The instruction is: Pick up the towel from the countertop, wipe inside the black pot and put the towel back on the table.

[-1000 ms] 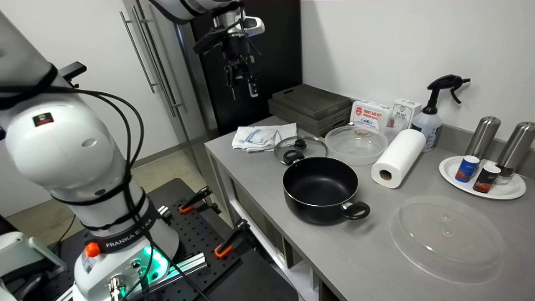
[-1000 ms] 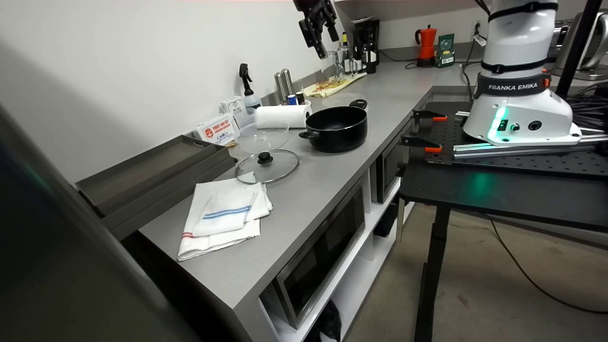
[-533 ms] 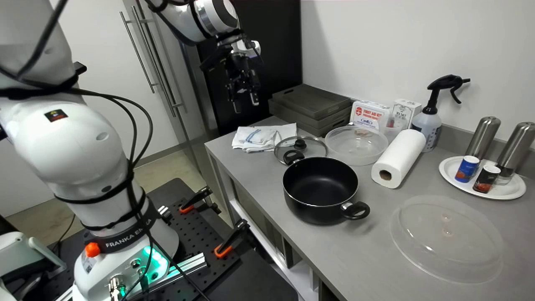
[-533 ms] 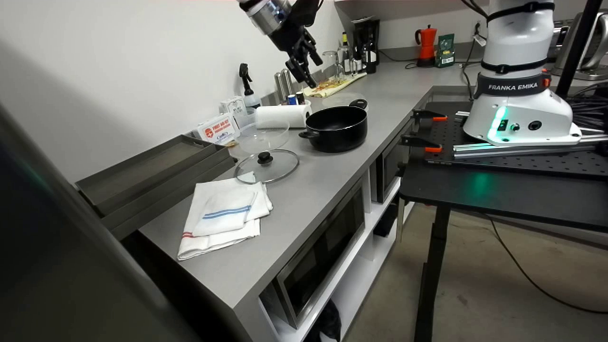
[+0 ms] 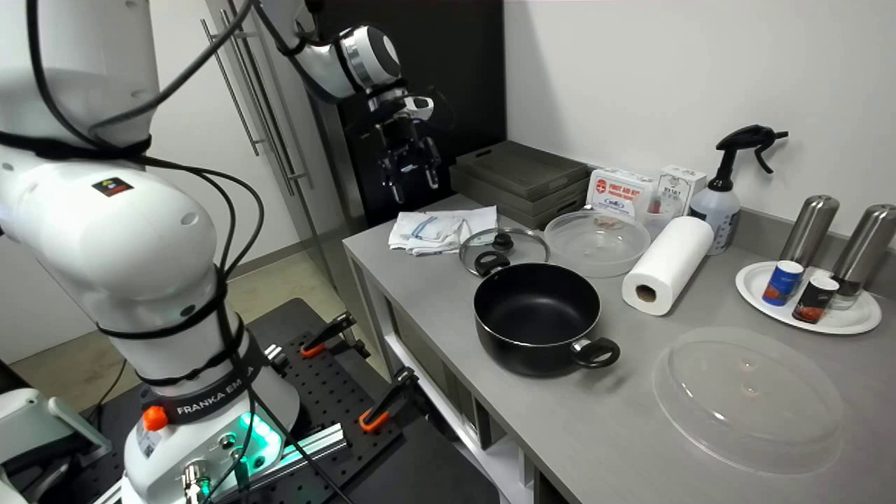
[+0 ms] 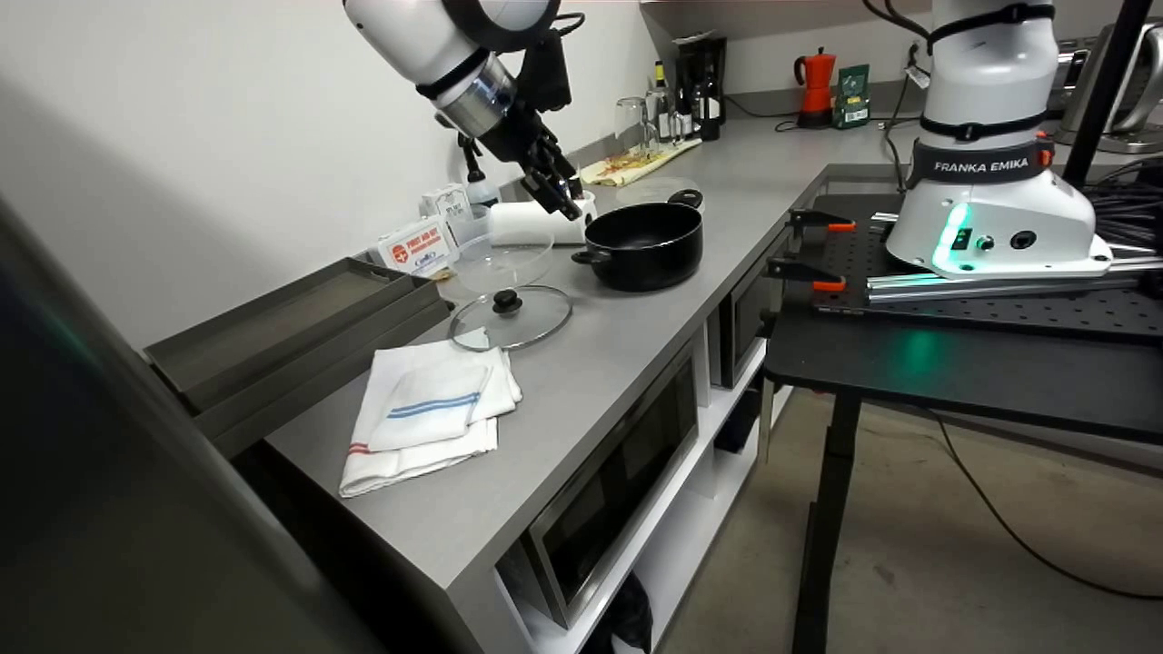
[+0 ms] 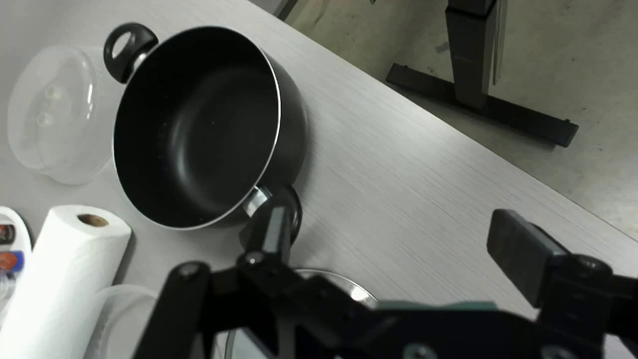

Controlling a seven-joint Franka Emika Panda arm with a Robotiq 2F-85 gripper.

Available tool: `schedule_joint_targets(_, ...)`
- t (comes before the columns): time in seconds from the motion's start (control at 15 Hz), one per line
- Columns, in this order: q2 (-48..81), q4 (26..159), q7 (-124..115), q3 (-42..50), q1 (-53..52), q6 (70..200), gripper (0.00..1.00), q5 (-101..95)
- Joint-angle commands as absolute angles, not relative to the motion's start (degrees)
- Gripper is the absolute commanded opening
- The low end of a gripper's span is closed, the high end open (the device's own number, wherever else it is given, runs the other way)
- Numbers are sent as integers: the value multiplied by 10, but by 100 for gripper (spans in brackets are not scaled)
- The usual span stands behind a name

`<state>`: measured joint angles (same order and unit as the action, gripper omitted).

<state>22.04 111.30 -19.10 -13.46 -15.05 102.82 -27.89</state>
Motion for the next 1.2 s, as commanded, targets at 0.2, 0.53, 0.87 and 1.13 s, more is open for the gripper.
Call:
schedule_joint_targets(0.2,239,1096,-70,-131,-155,1158,100,-247)
schedule_joint_targets(0.53,238,1100,-48,-120,-168,1175,100,-231)
schedule_joint_targets(0.87,238,1100,-41,-120,-168,1178,100,-230)
schedule_joint_targets(1.13,284,1076,-11,-127,-174,1217,100,-233)
